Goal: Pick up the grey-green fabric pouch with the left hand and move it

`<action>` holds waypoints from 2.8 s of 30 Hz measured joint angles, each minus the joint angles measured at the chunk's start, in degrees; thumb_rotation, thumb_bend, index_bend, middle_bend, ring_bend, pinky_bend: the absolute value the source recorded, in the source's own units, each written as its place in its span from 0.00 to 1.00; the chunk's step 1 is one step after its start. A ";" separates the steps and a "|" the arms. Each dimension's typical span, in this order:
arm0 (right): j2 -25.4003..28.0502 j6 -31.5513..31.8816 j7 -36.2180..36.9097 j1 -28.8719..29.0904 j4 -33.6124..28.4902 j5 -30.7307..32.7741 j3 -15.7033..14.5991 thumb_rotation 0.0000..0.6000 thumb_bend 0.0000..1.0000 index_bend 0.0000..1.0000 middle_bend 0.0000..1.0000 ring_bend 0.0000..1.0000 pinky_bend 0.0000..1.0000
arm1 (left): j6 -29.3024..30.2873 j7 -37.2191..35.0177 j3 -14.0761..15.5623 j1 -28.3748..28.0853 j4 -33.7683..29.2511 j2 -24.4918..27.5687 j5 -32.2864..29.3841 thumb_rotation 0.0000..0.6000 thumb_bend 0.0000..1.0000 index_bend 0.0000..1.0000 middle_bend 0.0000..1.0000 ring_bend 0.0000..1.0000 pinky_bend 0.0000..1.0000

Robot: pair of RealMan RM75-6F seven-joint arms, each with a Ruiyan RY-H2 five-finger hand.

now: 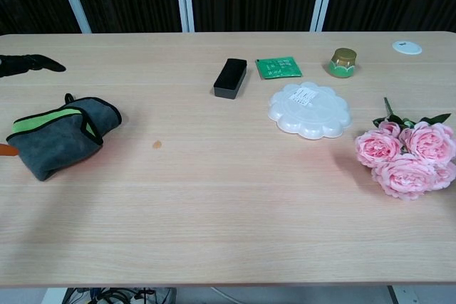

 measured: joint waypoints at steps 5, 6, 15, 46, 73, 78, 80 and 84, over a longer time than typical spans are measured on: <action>-0.09 0.17 -0.29 -0.03 0.07 -0.01 0.03 1.00 0.05 0.00 0.00 0.00 0.19 | -6.30 4.15 -0.71 -2.54 4.90 -1.34 -5.60 1.00 0.00 0.00 0.00 0.00 0.01; -0.09 0.19 -0.29 -0.03 0.08 0.01 0.05 1.00 0.05 0.00 0.00 0.00 0.19 | -7.52 5.32 -0.70 -3.10 5.56 -1.61 -6.83 1.00 0.00 0.00 0.00 0.00 0.01; -0.26 -0.33 -0.18 0.29 0.02 0.31 0.21 1.00 0.05 0.00 0.00 0.00 0.19 | -11.64 11.08 -0.14 -5.28 9.01 -3.06 -13.64 1.00 0.00 0.00 0.00 0.00 0.01; -0.68 -1.14 -0.07 0.69 -1.15 1.06 0.24 1.00 0.06 0.00 0.00 0.00 0.19 | -17.04 18.46 -2.31 -13.66 28.85 -18.48 -23.43 1.00 0.36 0.44 0.48 0.45 0.60; -0.22 -1.32 0.69 0.62 -1.59 0.89 -0.15 1.00 0.07 0.00 0.00 0.00 0.19 | 0.54 7.73 -6.93 -13.75 16.97 -16.29 -8.09 1.00 0.48 0.69 0.78 0.71 0.79; -0.18 -1.34 0.69 0.65 -1.63 0.84 -0.16 1.00 0.07 0.00 0.00 0.00 0.19 | -0.78 10.90 -7.02 -15.57 14.43 -16.50 -7.71 1.00 0.51 0.70 0.84 0.75 0.80; -0.18 -1.26 0.69 0.64 -1.61 0.79 -0.16 1.00 0.08 0.00 0.00 0.00 0.19 | -1.83 12.61 -6.84 -16.14 14.31 -17.17 -8.38 1.00 0.54 0.70 0.86 0.77 0.80; -0.19 -1.17 0.72 0.62 -1.57 0.81 -0.10 1.00 0.08 0.00 0.00 0.00 0.19 | -4.35 17.28 -6.35 -17.59 14.69 -19.27 -10.80 1.00 0.55 0.70 0.86 0.77 0.80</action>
